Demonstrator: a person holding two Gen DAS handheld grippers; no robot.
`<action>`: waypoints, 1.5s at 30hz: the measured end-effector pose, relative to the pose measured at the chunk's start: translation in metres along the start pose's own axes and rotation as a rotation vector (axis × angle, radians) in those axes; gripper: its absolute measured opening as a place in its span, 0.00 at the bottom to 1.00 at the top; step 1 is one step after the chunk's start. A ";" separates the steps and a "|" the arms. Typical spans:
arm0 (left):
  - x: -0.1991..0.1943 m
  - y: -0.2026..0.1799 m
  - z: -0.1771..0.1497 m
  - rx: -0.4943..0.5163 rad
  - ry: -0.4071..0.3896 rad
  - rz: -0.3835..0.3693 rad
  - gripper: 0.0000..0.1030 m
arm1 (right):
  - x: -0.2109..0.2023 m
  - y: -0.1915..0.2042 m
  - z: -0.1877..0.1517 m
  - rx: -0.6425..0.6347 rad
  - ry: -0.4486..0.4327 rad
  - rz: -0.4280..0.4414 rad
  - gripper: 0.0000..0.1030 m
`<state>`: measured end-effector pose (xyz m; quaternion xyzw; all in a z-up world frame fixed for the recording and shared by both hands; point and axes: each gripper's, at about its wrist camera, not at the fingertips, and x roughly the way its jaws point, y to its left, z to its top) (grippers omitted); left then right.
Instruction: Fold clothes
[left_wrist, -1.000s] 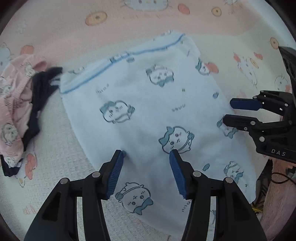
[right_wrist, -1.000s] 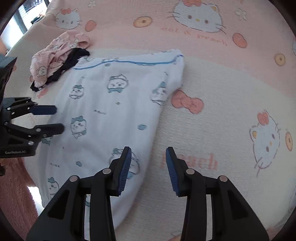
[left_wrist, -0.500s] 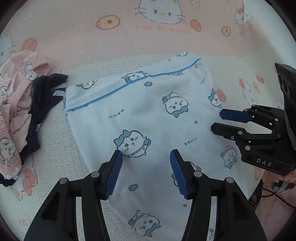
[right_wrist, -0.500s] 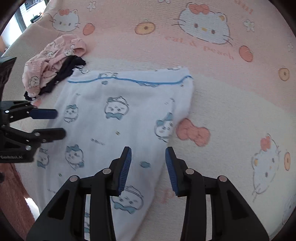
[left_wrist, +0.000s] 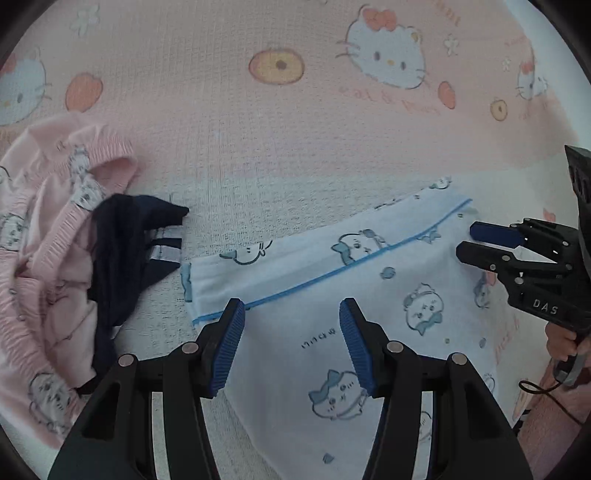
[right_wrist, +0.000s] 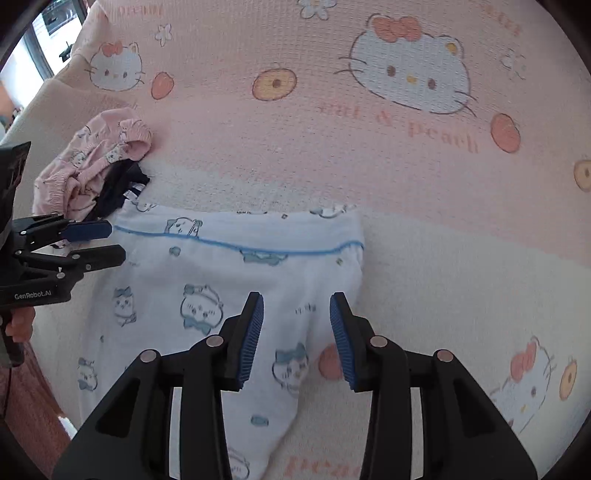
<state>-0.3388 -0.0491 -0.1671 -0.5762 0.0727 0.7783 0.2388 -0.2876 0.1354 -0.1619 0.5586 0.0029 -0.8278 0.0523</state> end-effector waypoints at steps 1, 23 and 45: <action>0.000 0.006 -0.001 -0.029 -0.009 -0.018 0.54 | 0.015 -0.003 0.008 0.003 0.035 -0.015 0.35; 0.007 -0.029 0.027 -0.035 -0.083 0.024 0.44 | 0.027 -0.014 0.040 0.036 -0.030 -0.052 0.36; -0.048 -0.082 -0.075 0.134 0.060 0.065 0.44 | -0.052 0.021 -0.051 0.067 -0.004 0.080 0.38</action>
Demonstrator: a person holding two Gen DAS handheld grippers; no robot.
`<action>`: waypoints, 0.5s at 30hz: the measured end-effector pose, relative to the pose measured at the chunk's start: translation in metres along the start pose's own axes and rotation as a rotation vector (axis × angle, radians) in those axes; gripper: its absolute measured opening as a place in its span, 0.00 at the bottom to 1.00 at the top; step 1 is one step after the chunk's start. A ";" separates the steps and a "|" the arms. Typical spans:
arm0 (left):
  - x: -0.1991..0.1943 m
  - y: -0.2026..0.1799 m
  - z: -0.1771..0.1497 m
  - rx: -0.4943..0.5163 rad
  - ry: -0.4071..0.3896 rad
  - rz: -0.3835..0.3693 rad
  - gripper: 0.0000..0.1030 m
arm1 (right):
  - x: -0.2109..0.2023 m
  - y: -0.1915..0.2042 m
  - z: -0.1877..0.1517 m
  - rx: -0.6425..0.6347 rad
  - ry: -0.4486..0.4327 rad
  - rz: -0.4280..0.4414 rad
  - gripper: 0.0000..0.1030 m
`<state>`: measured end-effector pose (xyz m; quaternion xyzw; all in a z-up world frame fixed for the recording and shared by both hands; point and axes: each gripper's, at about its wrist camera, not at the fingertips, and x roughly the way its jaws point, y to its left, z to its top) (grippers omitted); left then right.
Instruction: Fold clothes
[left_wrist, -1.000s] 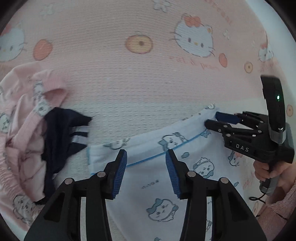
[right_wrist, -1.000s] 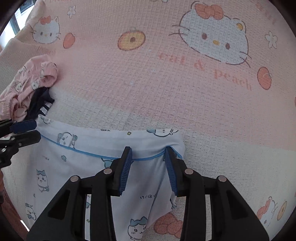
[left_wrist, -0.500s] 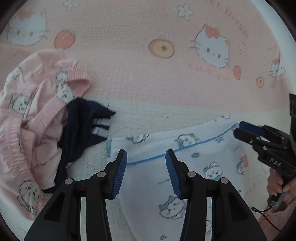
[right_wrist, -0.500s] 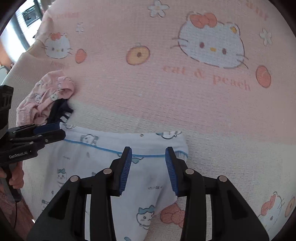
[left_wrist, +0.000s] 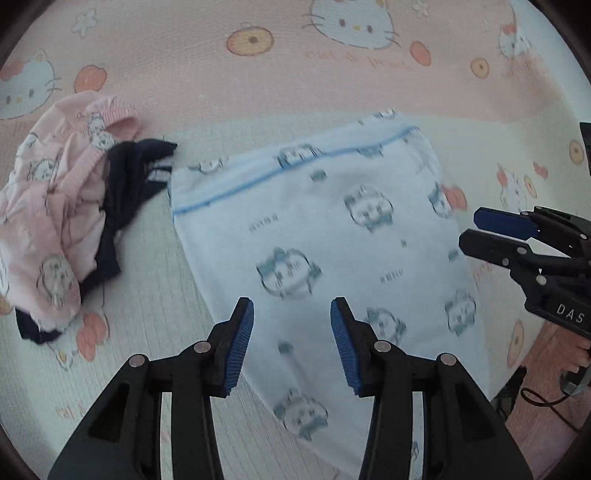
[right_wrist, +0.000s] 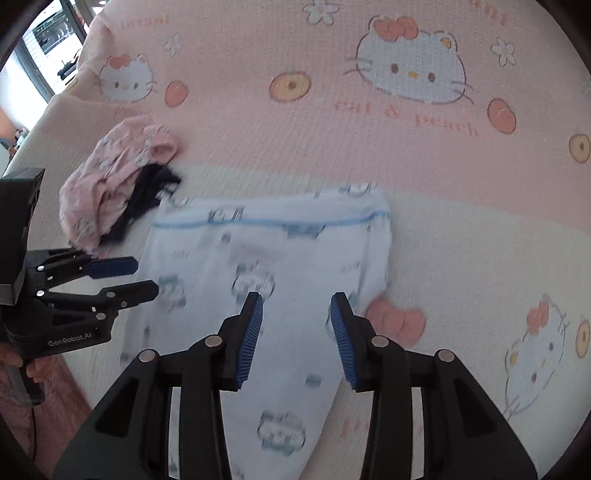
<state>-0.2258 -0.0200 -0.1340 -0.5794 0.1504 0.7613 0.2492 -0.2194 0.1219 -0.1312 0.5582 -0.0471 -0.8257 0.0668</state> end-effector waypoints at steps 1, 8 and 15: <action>0.000 -0.007 -0.011 0.022 0.009 0.001 0.44 | -0.004 0.004 -0.018 -0.012 0.023 0.000 0.38; 0.013 -0.030 -0.064 0.120 0.125 0.091 0.50 | -0.008 0.017 -0.113 -0.027 0.096 -0.049 0.38; -0.022 -0.018 -0.090 -0.035 0.077 0.111 0.51 | -0.033 -0.009 -0.138 0.062 0.078 -0.120 0.38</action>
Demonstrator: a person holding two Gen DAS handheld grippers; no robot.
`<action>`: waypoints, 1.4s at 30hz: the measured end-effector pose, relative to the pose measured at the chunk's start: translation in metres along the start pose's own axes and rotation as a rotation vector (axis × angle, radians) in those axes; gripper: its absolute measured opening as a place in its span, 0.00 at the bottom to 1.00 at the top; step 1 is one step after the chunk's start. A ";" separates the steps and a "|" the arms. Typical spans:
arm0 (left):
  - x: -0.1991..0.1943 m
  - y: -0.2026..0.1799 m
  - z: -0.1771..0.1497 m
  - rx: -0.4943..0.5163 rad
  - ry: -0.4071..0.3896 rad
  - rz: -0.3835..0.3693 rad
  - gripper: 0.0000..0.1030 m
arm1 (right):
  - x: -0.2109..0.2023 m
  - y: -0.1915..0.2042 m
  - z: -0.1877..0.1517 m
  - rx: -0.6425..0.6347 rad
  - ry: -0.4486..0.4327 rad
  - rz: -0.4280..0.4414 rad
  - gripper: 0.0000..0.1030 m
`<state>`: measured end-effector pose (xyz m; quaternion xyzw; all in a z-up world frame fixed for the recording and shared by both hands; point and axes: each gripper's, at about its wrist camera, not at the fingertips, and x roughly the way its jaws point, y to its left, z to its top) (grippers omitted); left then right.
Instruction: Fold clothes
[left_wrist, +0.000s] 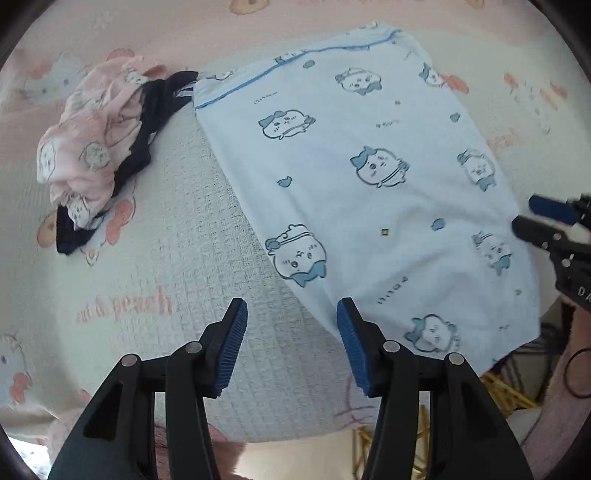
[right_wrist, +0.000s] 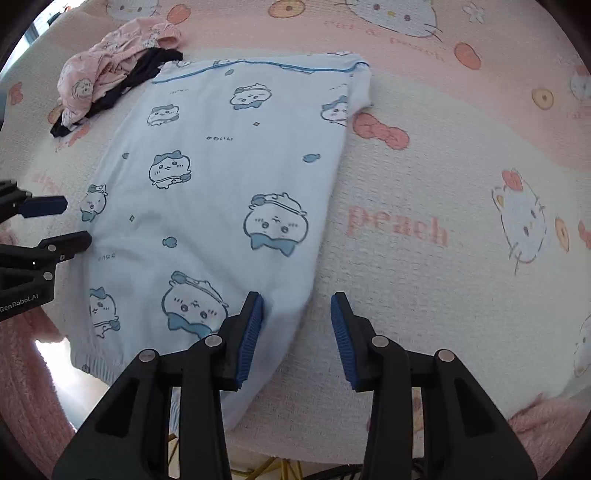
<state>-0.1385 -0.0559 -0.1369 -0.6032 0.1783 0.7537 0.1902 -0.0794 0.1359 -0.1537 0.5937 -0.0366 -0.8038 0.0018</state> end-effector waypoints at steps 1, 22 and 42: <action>-0.002 0.000 -0.002 -0.043 -0.010 -0.075 0.51 | -0.006 -0.004 -0.003 0.033 -0.010 0.026 0.38; 0.020 0.004 -0.060 -0.300 0.128 -0.129 0.53 | -0.012 0.015 -0.046 -0.054 0.057 0.036 0.43; 0.043 0.030 -0.095 -0.587 0.107 -0.586 0.40 | 0.000 0.004 -0.049 0.118 0.131 0.261 0.47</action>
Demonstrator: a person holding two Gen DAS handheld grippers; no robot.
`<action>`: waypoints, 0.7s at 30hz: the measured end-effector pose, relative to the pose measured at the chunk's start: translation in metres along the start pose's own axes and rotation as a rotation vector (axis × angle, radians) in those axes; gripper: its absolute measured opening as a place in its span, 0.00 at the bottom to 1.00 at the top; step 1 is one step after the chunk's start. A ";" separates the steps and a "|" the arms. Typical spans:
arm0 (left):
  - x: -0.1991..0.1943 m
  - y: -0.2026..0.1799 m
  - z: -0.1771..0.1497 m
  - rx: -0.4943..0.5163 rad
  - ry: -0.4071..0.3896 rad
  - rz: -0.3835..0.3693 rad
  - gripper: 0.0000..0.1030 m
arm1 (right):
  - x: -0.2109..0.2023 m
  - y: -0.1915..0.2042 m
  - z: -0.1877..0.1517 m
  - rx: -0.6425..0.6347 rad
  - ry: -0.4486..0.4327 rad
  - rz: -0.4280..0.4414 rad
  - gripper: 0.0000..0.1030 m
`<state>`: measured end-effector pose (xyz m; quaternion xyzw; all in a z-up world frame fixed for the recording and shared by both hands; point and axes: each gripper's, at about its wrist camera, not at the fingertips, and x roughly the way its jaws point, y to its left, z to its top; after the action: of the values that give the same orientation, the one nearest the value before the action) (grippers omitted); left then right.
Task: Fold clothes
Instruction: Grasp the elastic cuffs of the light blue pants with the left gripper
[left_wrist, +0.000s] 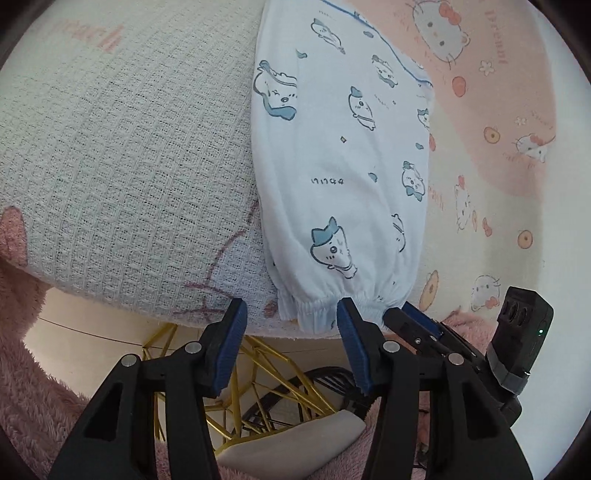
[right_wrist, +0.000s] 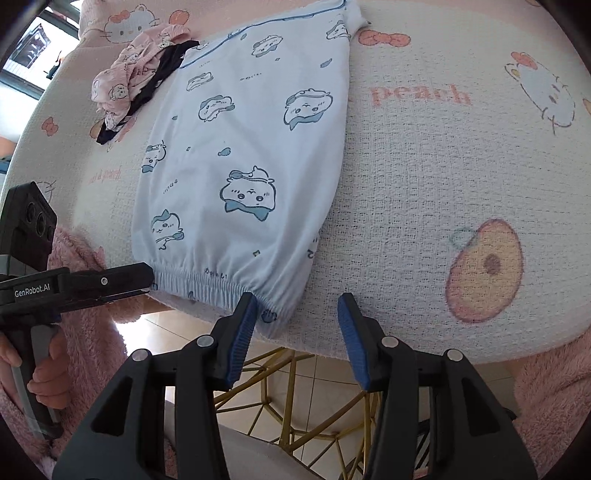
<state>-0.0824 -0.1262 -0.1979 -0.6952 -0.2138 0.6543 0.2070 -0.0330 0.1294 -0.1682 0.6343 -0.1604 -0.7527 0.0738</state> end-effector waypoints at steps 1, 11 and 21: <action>0.000 0.000 0.001 0.004 -0.003 -0.013 0.30 | 0.000 0.000 0.001 0.004 -0.004 0.012 0.47; 0.009 -0.002 0.010 -0.003 0.038 -0.012 0.34 | 0.006 0.006 0.008 -0.027 -0.008 0.032 0.35; -0.026 -0.011 -0.010 -0.007 -0.053 -0.039 0.17 | -0.029 0.019 0.000 -0.066 -0.071 0.102 0.13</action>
<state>-0.0746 -0.1318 -0.1696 -0.6740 -0.2351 0.6675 0.2116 -0.0295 0.1210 -0.1352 0.5956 -0.1699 -0.7747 0.1273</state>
